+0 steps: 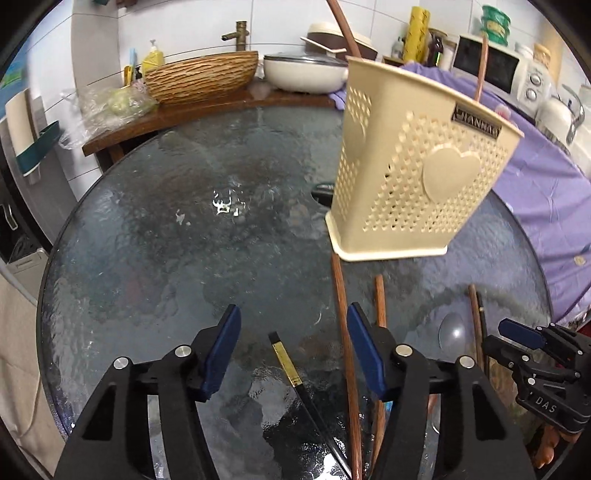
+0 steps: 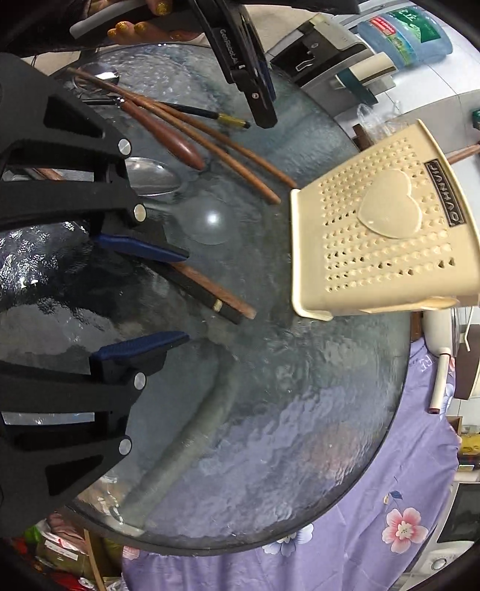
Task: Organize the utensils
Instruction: 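Grasp a wooden chopstick with the left tool while the right tool grasps a black chopstick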
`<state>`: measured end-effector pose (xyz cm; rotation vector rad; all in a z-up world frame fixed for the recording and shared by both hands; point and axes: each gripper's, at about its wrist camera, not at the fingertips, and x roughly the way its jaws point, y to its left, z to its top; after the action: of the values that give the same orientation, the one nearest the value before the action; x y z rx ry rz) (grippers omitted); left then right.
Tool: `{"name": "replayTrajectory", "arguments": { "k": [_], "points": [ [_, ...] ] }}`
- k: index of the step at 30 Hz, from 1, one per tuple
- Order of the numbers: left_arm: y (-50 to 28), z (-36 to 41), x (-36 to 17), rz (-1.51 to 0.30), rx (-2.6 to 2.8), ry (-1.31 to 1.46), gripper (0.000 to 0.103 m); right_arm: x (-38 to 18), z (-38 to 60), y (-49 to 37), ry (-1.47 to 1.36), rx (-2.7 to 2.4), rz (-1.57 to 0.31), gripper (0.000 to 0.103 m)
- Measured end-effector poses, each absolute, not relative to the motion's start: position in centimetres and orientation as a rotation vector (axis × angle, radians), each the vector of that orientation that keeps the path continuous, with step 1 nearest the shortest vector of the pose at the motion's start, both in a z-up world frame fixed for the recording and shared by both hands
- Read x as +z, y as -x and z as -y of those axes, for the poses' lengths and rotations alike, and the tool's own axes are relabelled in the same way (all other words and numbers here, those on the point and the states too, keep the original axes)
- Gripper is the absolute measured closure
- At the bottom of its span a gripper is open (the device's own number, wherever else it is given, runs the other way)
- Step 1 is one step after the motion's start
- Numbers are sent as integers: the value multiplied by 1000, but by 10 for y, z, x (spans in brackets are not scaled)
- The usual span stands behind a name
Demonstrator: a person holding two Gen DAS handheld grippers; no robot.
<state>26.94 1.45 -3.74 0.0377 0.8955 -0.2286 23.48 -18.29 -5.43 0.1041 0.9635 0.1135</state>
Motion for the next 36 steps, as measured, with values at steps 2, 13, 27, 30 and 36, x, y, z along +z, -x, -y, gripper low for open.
{"name": "replayTrajectory", "arguments": {
  "k": [2, 13, 27, 30, 36],
  "points": [
    [-269, -13, -39, -902, -231, -45, 46, -54, 181, -234, -83, 106, -965, 65],
    [-269, -13, -42, -910, -234, -43, 46, -53, 193, -241, -86, 99, -995, 72],
    [-284, 16, -49, -955, -245, -131, 60, -53, 178, -263, -25, 52, -1021, 77],
    [-289, 28, -54, -964, -238, -173, 63, -53, 176, -264, -13, 45, -1016, 78],
    [-296, 34, -60, -988, -233, -179, 70, -54, 174, -267, -22, 31, -1016, 81]
  ]
}}
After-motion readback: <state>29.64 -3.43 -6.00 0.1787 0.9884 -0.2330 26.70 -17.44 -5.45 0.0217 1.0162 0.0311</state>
